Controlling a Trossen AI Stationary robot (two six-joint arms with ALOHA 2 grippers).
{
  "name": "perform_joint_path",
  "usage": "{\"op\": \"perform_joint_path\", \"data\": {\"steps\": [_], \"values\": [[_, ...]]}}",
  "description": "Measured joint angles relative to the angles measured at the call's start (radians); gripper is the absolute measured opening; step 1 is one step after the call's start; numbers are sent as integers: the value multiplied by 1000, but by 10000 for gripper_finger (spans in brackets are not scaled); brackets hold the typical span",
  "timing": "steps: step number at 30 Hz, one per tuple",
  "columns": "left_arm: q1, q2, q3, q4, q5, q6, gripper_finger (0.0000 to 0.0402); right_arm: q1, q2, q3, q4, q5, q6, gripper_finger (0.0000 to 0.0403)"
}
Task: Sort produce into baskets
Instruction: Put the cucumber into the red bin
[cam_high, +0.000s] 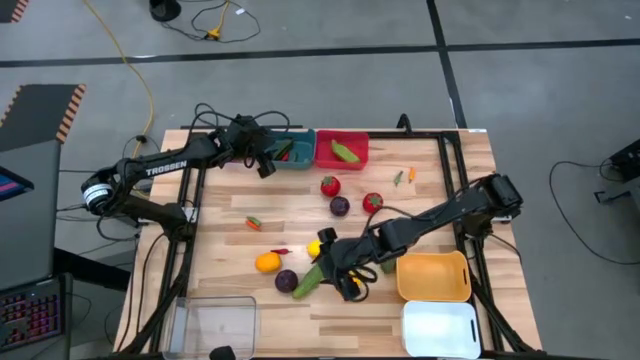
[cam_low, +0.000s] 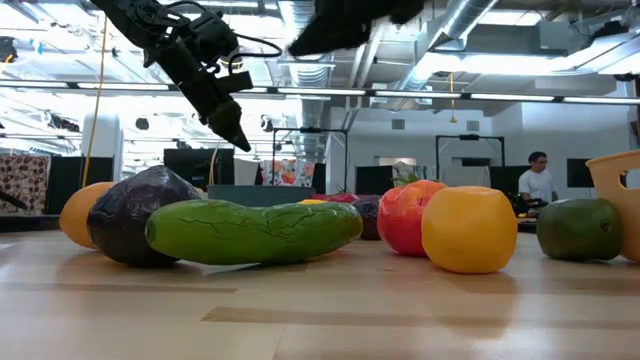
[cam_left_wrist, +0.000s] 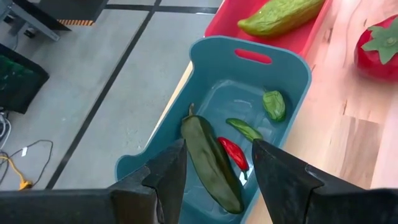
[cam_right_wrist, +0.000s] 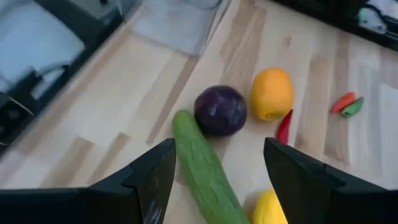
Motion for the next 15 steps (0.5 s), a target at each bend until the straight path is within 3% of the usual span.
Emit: {"op": "perform_joint_path", "data": {"steps": [15], "values": [[0,0,0,-24,9,2,171,-18,201,-2,43,1,-92,272]]}}
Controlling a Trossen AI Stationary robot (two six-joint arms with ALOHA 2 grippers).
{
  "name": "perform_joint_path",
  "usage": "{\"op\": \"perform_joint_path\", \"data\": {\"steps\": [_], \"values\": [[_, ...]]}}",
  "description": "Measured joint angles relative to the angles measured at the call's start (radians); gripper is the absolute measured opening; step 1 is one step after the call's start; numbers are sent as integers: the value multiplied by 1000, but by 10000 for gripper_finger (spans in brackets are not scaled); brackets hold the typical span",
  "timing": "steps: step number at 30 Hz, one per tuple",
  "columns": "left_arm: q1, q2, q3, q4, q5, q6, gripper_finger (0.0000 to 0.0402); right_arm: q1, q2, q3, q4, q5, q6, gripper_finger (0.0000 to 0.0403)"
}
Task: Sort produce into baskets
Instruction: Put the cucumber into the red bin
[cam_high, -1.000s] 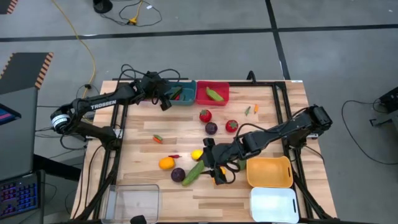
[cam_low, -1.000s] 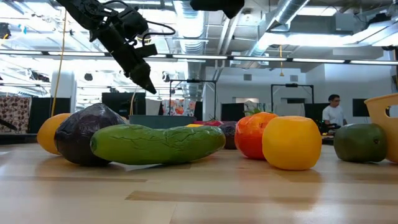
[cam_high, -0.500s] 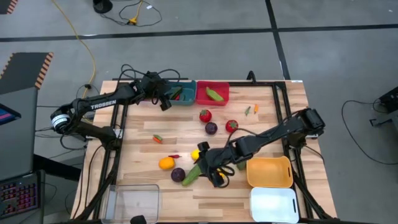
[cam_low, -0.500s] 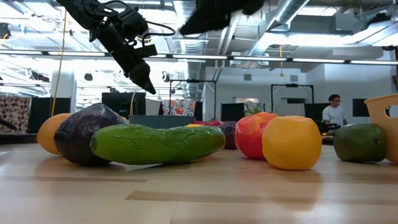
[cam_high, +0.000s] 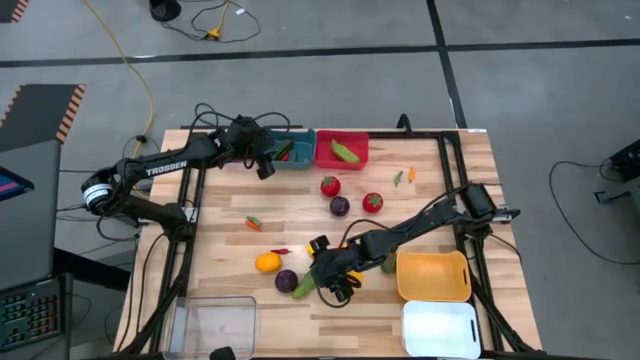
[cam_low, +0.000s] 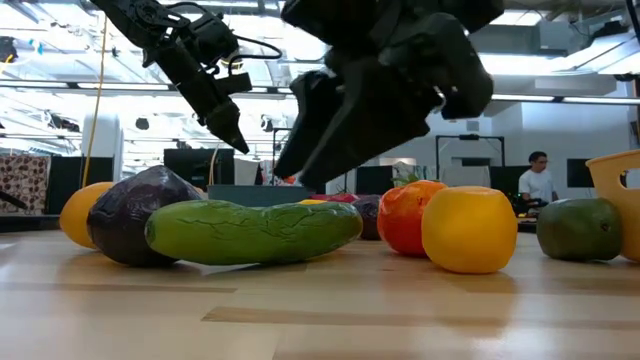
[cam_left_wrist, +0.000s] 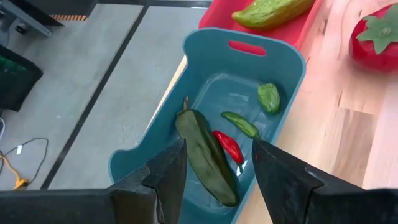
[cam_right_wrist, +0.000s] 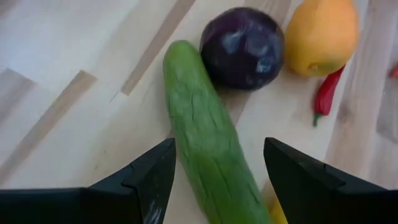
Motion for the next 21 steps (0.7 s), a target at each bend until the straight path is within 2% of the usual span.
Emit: {"op": "perform_joint_path", "data": {"steps": [21], "values": [[0,0,0,0,4,-24,171,-13,17,-1,-60,-1,1,272]]}}
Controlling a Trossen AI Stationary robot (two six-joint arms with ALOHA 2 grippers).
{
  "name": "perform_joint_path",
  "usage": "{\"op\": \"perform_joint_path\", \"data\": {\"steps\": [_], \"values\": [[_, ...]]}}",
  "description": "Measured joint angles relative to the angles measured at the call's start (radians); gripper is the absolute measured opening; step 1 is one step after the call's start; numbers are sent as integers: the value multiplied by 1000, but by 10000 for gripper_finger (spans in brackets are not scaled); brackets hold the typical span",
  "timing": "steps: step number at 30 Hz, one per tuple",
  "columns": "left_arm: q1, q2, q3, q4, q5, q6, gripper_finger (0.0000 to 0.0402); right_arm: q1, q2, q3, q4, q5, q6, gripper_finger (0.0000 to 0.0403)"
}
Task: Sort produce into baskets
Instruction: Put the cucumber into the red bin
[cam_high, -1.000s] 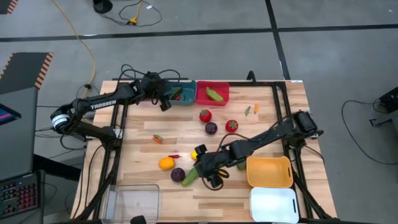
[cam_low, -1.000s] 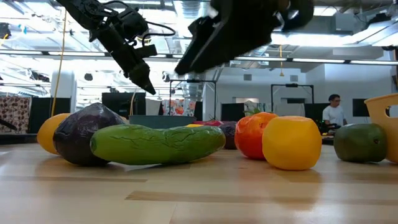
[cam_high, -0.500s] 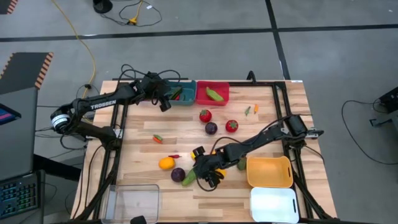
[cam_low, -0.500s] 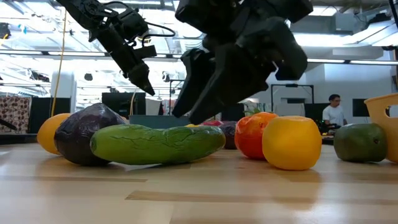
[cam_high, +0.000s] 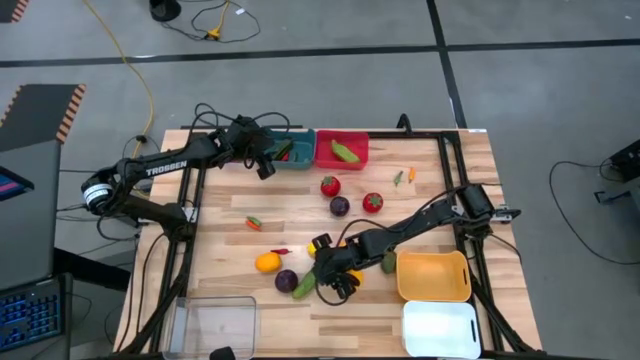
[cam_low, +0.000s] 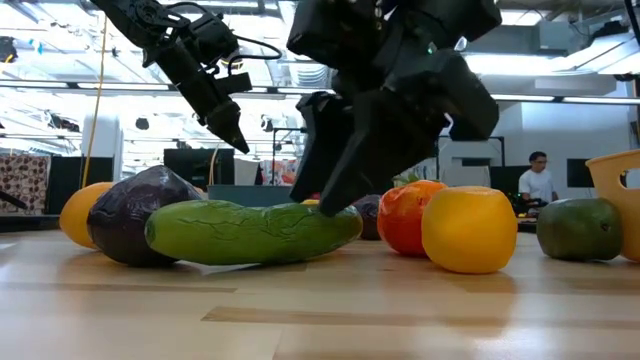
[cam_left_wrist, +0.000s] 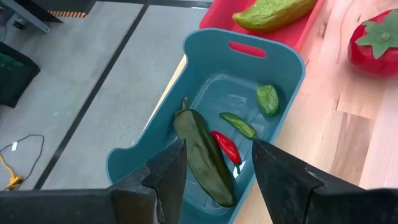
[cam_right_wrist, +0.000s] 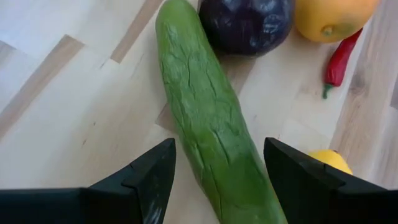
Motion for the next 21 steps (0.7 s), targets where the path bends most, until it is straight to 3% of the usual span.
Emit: {"op": "perform_joint_path", "data": {"steps": [13,21], "values": [[0,0,0,1,3,0,171,-12,73,3,-20,23,8,267],[0,0,0,1,3,0,171,-12,56,22,-47,24,7,198]]}}
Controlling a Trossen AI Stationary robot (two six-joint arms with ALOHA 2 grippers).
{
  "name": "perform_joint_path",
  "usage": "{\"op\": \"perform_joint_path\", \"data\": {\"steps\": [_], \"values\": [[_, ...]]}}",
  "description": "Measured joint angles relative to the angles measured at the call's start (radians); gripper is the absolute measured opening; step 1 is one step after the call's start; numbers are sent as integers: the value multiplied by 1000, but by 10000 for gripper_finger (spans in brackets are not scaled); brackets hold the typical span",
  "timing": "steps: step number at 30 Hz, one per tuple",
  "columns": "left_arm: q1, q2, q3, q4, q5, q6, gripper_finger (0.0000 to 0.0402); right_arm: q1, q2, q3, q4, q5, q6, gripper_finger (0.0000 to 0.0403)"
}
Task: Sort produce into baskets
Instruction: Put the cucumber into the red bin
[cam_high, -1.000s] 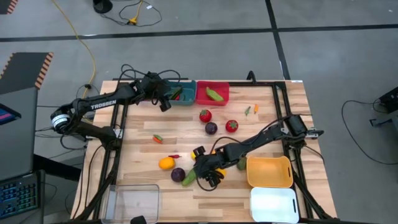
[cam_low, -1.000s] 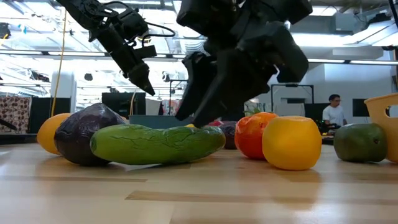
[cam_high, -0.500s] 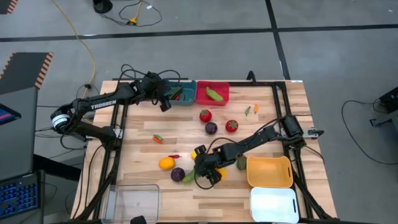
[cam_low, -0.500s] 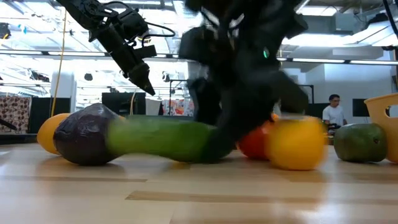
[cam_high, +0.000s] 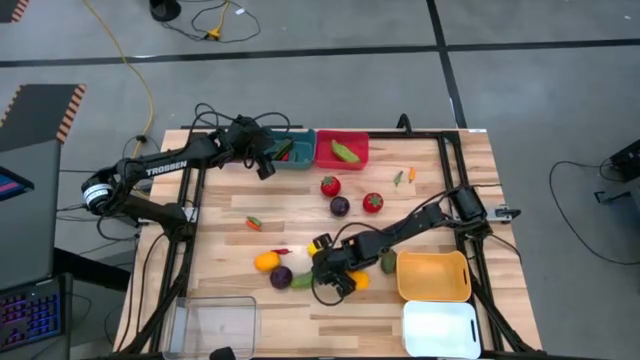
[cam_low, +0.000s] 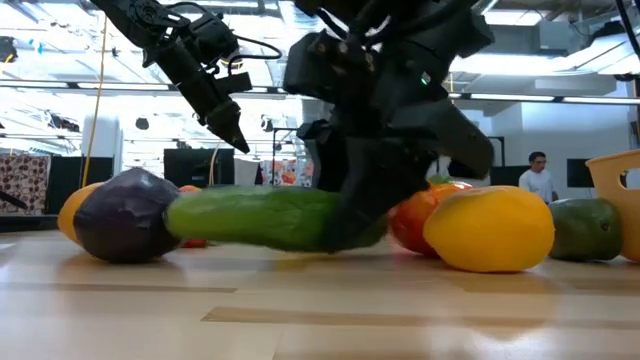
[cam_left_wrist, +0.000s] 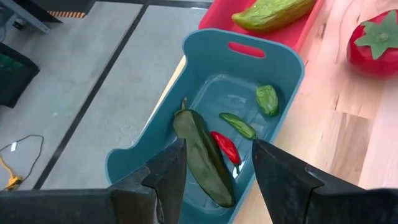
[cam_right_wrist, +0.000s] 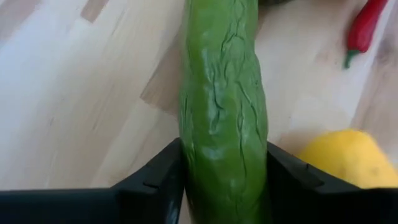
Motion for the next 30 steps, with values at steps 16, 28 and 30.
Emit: {"op": "perform_joint_path", "data": {"steps": [16,28,30], "values": [[0,-10,0,-2,7,4,171,-55,-3,379,-587,188,-34,197],[0,-44,0,-2,52,11,171,-330,-3,470,-893,415,-110,199],[0,-43,0,-3,52,11,171,-389,-3,470,-892,417,-139,198]]}}
